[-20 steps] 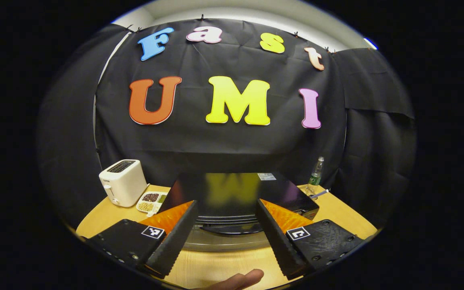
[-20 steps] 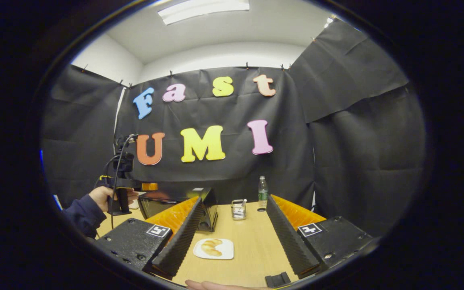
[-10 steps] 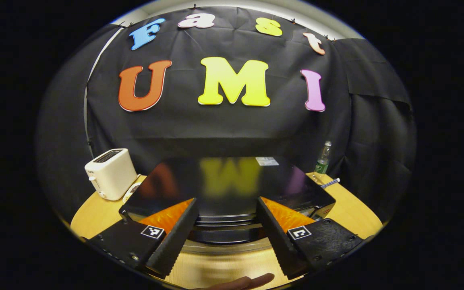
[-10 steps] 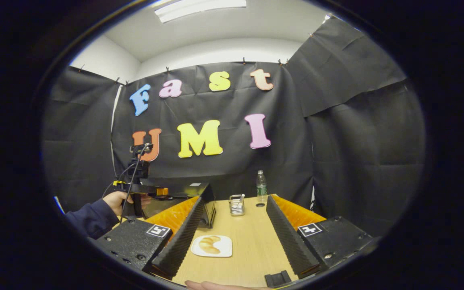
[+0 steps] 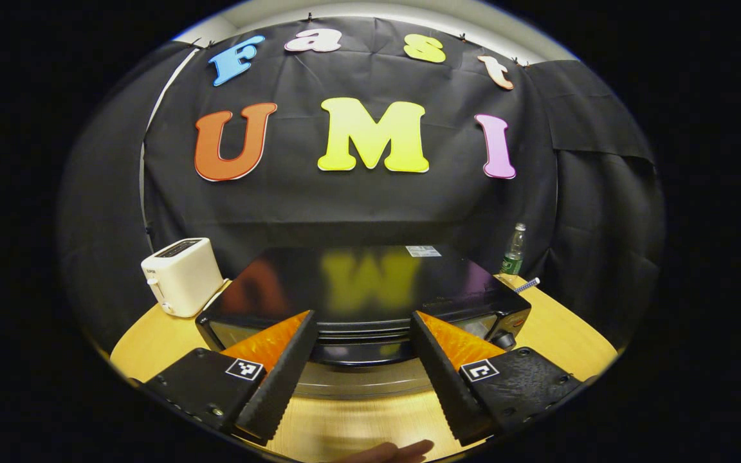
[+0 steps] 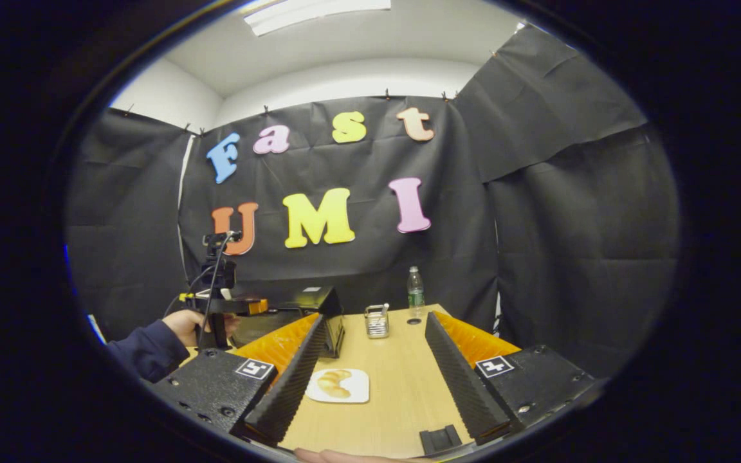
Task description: Open the electric oven with the left hand, put the food in, and close the electric oven.
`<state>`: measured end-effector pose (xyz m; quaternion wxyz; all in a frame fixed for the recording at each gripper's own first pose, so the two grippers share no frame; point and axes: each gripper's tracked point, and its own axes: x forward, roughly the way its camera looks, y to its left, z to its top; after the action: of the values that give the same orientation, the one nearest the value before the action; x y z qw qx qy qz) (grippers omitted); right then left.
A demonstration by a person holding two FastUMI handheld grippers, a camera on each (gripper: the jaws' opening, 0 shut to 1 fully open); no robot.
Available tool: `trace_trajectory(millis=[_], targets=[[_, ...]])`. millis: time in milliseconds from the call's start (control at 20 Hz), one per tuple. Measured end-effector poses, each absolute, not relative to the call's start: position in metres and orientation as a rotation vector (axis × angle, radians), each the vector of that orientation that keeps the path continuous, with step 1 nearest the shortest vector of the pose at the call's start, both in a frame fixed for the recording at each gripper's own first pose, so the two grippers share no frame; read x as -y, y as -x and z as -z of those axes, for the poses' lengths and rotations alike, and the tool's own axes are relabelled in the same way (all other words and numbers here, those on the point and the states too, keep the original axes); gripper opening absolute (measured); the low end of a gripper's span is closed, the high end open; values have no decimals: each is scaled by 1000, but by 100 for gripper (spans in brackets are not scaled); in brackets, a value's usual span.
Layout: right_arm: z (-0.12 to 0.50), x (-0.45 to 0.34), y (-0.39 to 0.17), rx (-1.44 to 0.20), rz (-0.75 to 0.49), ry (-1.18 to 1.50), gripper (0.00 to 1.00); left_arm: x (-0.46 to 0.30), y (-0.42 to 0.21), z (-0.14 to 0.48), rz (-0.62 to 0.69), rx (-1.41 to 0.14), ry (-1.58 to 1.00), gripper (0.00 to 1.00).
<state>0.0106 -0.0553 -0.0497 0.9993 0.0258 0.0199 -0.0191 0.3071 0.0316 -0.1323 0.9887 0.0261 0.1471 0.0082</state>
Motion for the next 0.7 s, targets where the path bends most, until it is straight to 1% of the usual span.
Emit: trace_trajectory(millis=[50, 100, 400, 500, 550, 700], targets=[[48, 57, -8, -35, 42, -47, 98, -31, -303, 133, -20, -299, -53, 96], [46, 59, -6, -28, 46, -43, 94, -32, -300, 134, -24, -306, -62, 96], [40, 63, 4, -3, 63, -28, 94, -22, -270, 140, -6, -307, -137, 94], [39, 60, 8, -1, 47, -41, 95, -20, -258, 146, 22, -323, -152, 94], [37, 58, 8, 1, 38, -48, 99, -20, -253, 150, 32, -338, -150, 93], [38, 59, 8, 3, 39, -52, 94, -18, -235, 156, 48, -355, -181, 95]])
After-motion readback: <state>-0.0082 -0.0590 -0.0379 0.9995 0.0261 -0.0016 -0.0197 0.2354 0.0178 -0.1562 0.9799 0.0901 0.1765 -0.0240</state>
